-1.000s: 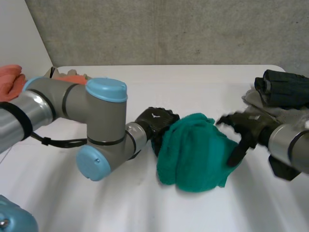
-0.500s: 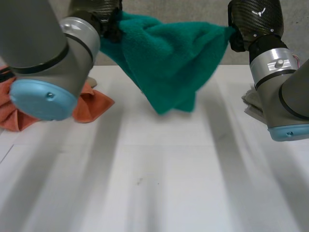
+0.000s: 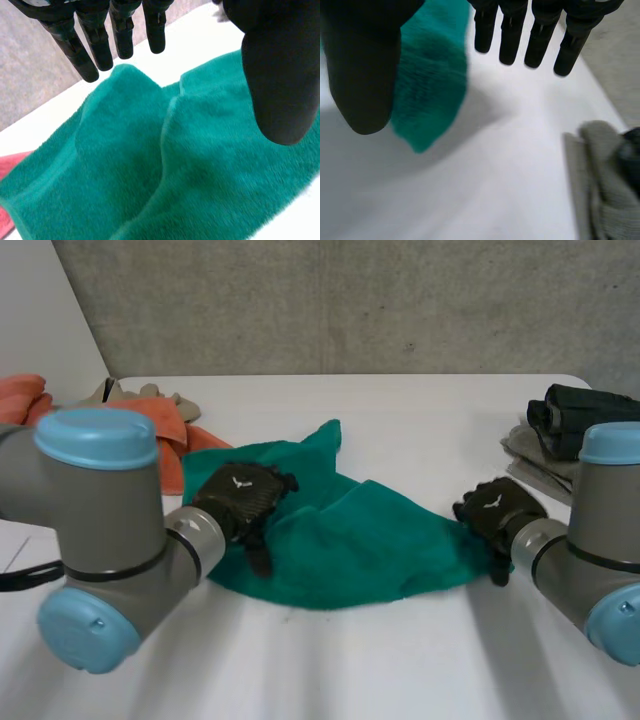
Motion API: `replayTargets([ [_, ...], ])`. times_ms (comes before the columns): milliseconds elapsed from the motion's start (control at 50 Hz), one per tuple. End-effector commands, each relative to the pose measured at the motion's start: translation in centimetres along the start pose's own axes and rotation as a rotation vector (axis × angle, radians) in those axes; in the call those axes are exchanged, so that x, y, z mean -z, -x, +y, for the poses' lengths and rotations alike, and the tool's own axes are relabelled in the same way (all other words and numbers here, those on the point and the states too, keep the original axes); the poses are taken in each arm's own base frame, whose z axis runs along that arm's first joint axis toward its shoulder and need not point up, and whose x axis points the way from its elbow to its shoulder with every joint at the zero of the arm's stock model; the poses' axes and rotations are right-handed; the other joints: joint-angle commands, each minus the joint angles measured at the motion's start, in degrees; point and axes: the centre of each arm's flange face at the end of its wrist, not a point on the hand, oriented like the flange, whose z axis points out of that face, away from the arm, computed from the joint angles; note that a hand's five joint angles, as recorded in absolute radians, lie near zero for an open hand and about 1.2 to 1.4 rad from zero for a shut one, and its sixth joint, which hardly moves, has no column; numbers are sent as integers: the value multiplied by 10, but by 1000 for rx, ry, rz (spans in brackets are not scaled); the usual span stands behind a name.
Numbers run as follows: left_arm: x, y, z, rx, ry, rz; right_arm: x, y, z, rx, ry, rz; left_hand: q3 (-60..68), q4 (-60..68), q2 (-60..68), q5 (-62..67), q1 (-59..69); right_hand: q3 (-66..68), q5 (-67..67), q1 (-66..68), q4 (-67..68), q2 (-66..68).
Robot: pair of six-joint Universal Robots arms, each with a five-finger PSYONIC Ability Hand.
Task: Fold the laundry.
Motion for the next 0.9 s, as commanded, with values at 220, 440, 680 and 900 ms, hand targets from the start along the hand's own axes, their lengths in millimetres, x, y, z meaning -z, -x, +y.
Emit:
replayTargets([
  [220,-8,127,-18,-100,-53,-268,15,33,-102,-2,-391,-275,-15,-10,-11,-4,-11,-39,-25,-36,-37,-39],
  [440,-9,163,3,-113,-32,-199,-35,102,-126,22,-398,-419,-7,-1,-2,4,-2,18,32,21,20,18],
  [680,0,163,0,-61,-48,-197,-84,139,-116,-35,-380,-387,-13,-8,-9,-3,-9,427,441,430,429,427],
  [900,-17,158,2,-73,-66,-171,-19,72,-156,-128,-381,-335,-53,-47,-48,-42,-48,597,611,600,599,597],
])
